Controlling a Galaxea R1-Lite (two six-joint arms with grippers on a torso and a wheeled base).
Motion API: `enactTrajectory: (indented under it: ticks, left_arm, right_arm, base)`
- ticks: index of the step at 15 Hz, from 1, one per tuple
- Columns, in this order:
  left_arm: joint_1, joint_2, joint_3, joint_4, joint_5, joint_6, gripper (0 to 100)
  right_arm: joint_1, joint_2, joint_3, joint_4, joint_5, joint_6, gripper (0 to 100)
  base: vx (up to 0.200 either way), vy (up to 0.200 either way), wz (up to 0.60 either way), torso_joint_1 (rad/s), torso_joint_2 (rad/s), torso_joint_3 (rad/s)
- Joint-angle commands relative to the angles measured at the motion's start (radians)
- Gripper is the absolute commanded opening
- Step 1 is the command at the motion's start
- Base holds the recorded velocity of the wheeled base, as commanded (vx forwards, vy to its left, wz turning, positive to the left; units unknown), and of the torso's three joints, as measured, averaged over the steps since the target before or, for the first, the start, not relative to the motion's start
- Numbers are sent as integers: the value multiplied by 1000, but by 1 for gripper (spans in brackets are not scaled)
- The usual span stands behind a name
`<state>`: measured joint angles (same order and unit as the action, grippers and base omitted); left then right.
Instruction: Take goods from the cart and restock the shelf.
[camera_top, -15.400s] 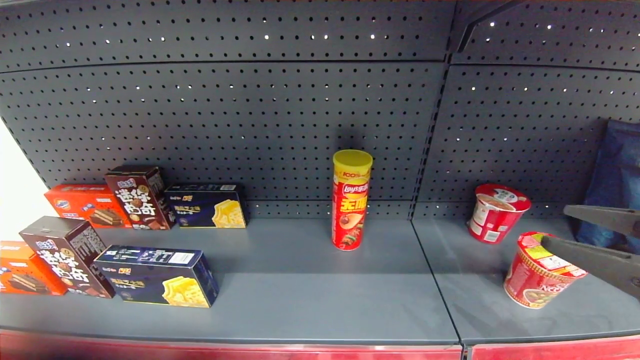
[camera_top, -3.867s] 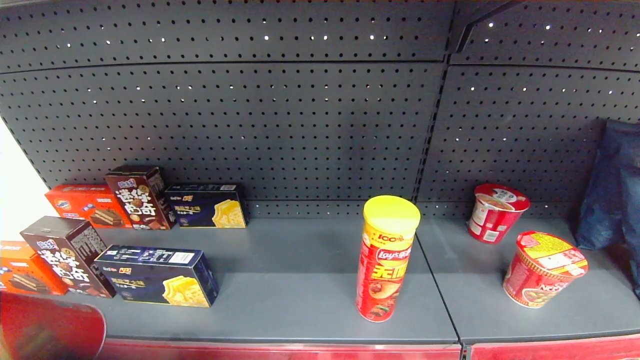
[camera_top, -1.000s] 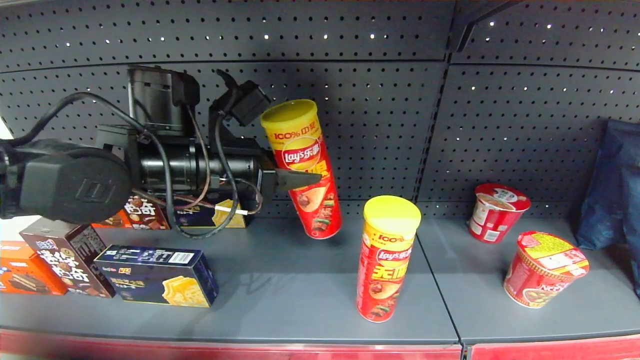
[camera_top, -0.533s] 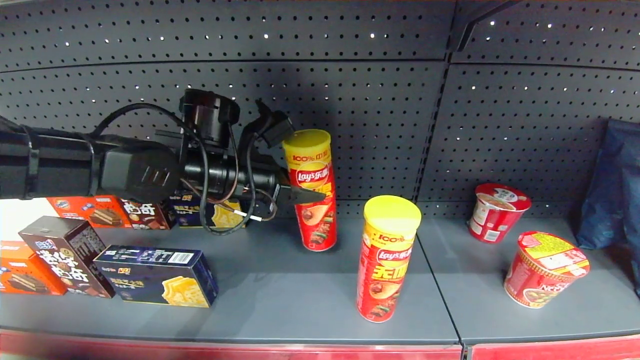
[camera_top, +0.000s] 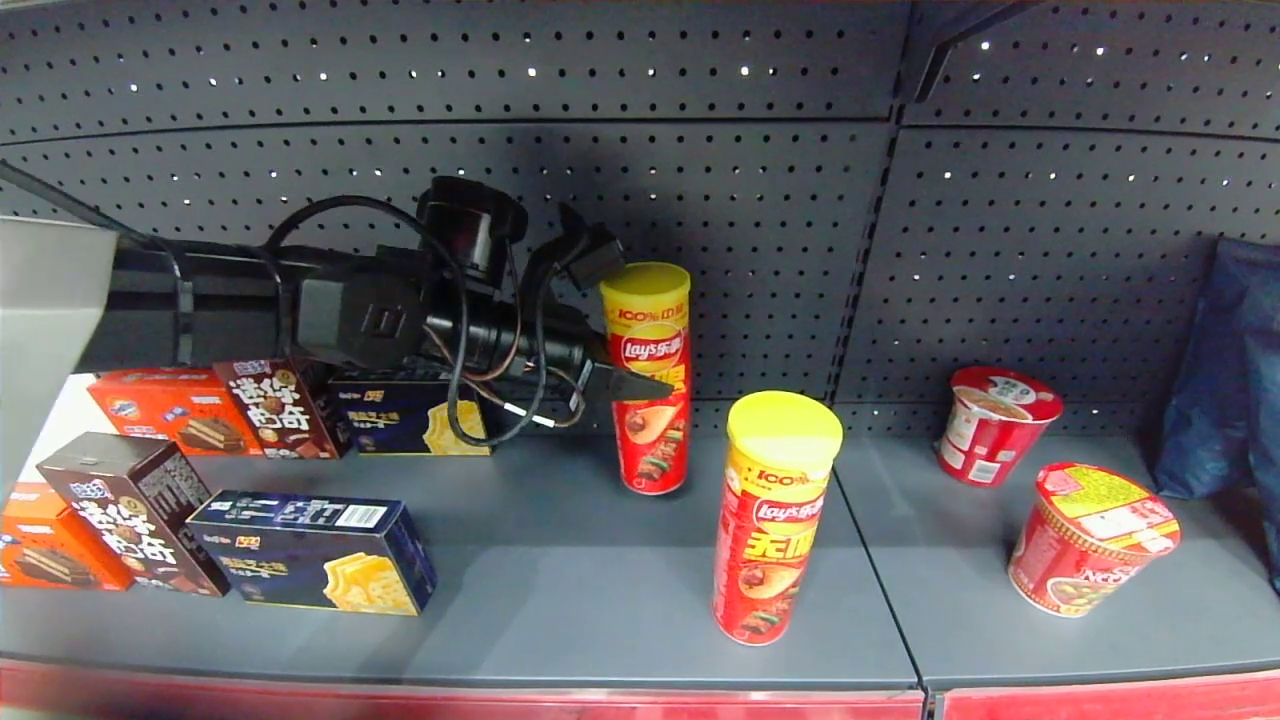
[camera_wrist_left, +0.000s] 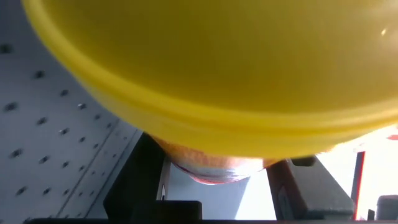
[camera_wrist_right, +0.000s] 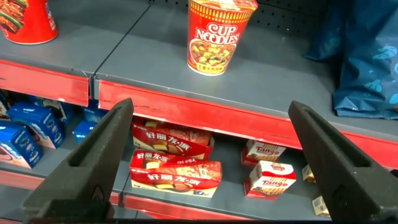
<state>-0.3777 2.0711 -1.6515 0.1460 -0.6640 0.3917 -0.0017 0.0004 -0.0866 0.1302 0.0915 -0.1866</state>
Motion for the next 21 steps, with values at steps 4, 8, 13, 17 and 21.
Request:
enactTrajectory:
  ticks: [4, 8, 13, 17, 21]
  left_arm:
    - [-23, 52, -16, -2, 0, -1, 0]
    - [-29, 78, -53, 1, 0, 1, 0]
    - [-24, 96, -65, 1, 0, 33, 0]
    - [-27, 129, -111, 1, 0, 35, 0]
    - [-29, 144, -117, 1, 0, 36, 0]
  right_arm:
    - [0, 3, 1, 0, 1, -8, 100]
    - [0, 3, 1, 0, 1, -8, 100]
    - [0, 3, 1, 0, 1, -7, 100]
    - [0, 3, 1, 0, 1, -7, 100]
    - [0, 3, 1, 0, 1, -7, 100]
  base:
    - [0, 0, 0, 0, 0, 0]
    - [0, 0, 0, 0, 0, 0]
    - [0, 0, 0, 0, 0, 0]
    - [0, 0, 0, 0, 0, 0]
    - [0, 0, 0, 0, 0, 0]
